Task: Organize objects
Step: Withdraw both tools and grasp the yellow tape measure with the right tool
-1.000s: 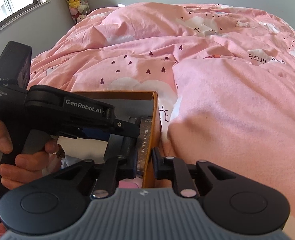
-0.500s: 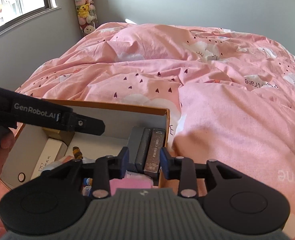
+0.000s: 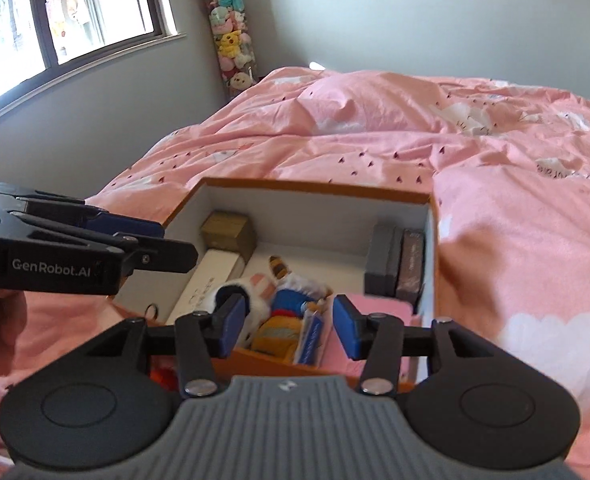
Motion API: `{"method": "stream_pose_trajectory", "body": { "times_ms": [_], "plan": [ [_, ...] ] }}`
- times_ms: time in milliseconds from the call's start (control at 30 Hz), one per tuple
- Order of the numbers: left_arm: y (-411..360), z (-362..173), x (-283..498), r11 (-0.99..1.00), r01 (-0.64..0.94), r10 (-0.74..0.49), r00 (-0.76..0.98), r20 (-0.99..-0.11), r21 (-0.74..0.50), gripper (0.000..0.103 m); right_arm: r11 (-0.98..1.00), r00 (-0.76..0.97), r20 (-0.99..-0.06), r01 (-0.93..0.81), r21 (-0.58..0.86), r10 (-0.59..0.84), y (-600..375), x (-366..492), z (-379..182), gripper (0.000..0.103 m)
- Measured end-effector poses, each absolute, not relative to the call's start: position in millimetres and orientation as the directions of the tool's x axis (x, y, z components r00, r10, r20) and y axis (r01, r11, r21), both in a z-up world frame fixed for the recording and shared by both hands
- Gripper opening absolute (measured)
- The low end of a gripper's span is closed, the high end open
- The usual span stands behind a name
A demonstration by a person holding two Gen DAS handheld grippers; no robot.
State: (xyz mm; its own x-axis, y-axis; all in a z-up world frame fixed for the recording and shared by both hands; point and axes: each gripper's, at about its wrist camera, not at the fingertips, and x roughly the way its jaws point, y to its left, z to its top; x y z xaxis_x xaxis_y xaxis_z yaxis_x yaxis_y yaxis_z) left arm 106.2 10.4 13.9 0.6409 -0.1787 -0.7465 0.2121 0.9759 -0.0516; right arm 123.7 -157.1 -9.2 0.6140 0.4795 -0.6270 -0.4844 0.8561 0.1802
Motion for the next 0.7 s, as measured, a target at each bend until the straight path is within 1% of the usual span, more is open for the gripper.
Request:
{"method": "stream_pose_trajectory", "body": {
  "times_ms": [100, 167, 200, 267, 367, 433, 567, 700],
  "plan": [
    [14.3, -9.0, 94.1, 0.982, 0.186, -0.133, 0.55, -0.824, -0.034, 0.041, 0.832, 0.529, -0.681, -0.508, 0.224, 0.507, -147.0, 110.3, -28.0, 0.051],
    [20.5, -29.1, 85.2, 0.984, 0.172, -0.132, 0.476, -0.869, -0.055, 0.041, 0.82, 0.456, -0.731, -0.517, 0.246, 0.507, -139.6, 104.1, -42.5, 0.051],
    [22.1, -38.7, 81.1, 0.985, 0.16, -0.124, 0.44, -0.889, -0.058, 0.041, 0.811, 0.409, -0.758, -0.523, 0.262, 0.509, -135.8, 101.0, -51.5, 0.048],
    [21.4, -55.1, 71.0, 0.985, 0.167, -0.097, 0.392, -0.915, -0.034, 0.041, 0.802, 0.339, -0.796, -0.528, 0.28, 0.501, -128.5, 96.5, -67.1, 0.045],
    [18.0, -75.2, 57.5, 0.983, 0.182, -0.048, 0.333, -0.942, 0.014, 0.041, 0.81, 0.268, -0.845, -0.517, 0.278, 0.462, -118.5, 88.8, -88.4, 0.044],
    [17.5, -83.5, 52.1, 0.982, 0.187, -0.032, 0.306, -0.951, 0.027, 0.041, 0.805, 0.215, -0.862, -0.513, 0.299, 0.458, -113.3, 85.1, -100.1, 0.044],
    [21.5, -93.5, 46.0, 0.983, 0.182, -0.021, 0.264, -0.964, 0.028, 0.042, 0.795, 0.136, -0.888, -0.519, 0.314, 0.44, -102.8, 77.0, -117.4, 0.044],
    [28.3, -100.3, 44.2, 0.987, 0.159, -0.026, 0.225, -0.974, 0.011, 0.043, 0.811, 0.069, -0.913, -0.49, 0.32, 0.402, -96.3, 83.0, -136.9, 0.044]
  ]
}}
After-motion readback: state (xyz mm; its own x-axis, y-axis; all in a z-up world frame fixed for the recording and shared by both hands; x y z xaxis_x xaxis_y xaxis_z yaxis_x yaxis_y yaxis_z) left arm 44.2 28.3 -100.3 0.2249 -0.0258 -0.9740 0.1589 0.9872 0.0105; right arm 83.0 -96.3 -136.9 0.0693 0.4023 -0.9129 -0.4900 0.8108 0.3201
